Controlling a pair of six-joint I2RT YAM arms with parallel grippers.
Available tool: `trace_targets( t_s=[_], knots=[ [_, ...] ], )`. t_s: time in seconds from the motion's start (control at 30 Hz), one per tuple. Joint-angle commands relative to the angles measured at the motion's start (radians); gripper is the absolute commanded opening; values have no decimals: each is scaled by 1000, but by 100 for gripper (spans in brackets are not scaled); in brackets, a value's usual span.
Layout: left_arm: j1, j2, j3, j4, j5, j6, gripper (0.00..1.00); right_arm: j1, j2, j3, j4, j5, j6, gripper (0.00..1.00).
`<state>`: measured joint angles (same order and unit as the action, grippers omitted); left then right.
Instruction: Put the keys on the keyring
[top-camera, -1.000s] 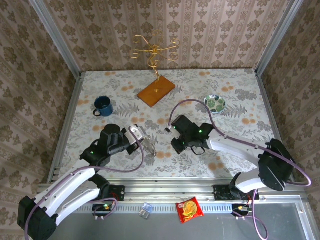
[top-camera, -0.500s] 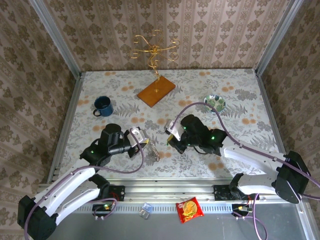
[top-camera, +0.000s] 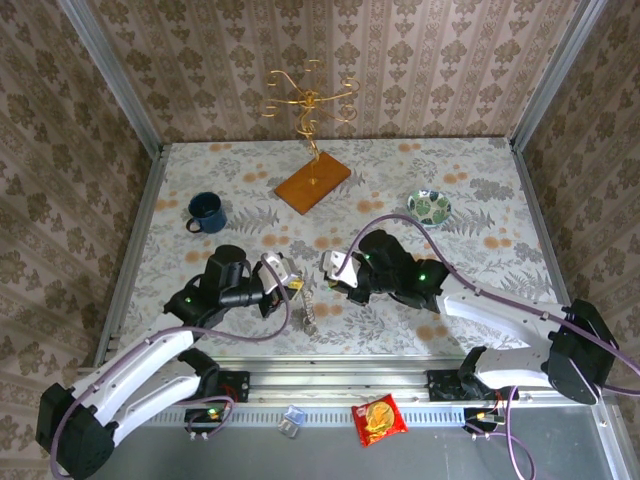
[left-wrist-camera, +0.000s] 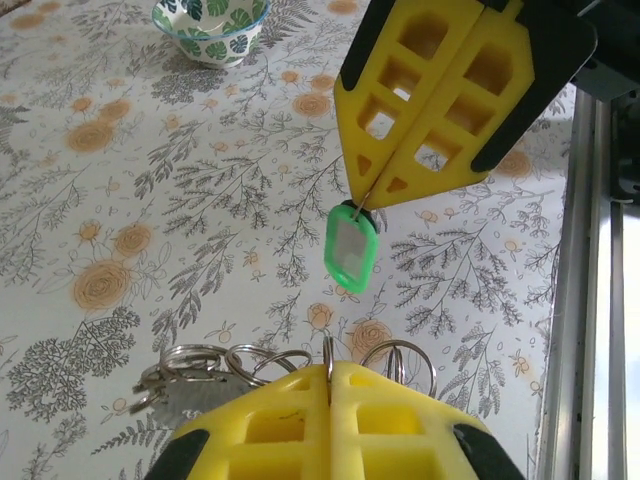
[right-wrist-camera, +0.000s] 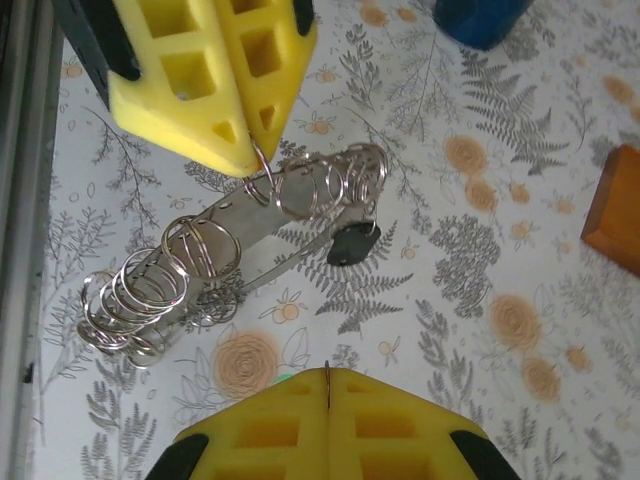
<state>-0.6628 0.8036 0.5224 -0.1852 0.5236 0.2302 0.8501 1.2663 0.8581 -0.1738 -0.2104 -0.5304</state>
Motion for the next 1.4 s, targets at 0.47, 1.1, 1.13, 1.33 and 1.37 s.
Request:
trace_targets(
  t_s=[0.47, 1.1, 1.13, 1.33, 1.37],
  knots=[
    [-13, 12, 16, 90, 9, -74, 0, 24, 87, 95, 56, -78, -99, 0],
    [-26, 30, 5, 113, -25, -95, 0, 45, 90, 91, 97, -18, -99, 0],
    [-25, 30, 5, 112, -24, -94, 0, 44, 94, 93, 98, -2, -99, 0],
    [-26, 31, 4, 112, -22, -94, 0, 45, 99, 94, 109, 55, -103, 0],
    [-27, 32, 4, 114, -22, -95, 0, 45, 99, 92, 113, 55, -102, 0]
  ],
)
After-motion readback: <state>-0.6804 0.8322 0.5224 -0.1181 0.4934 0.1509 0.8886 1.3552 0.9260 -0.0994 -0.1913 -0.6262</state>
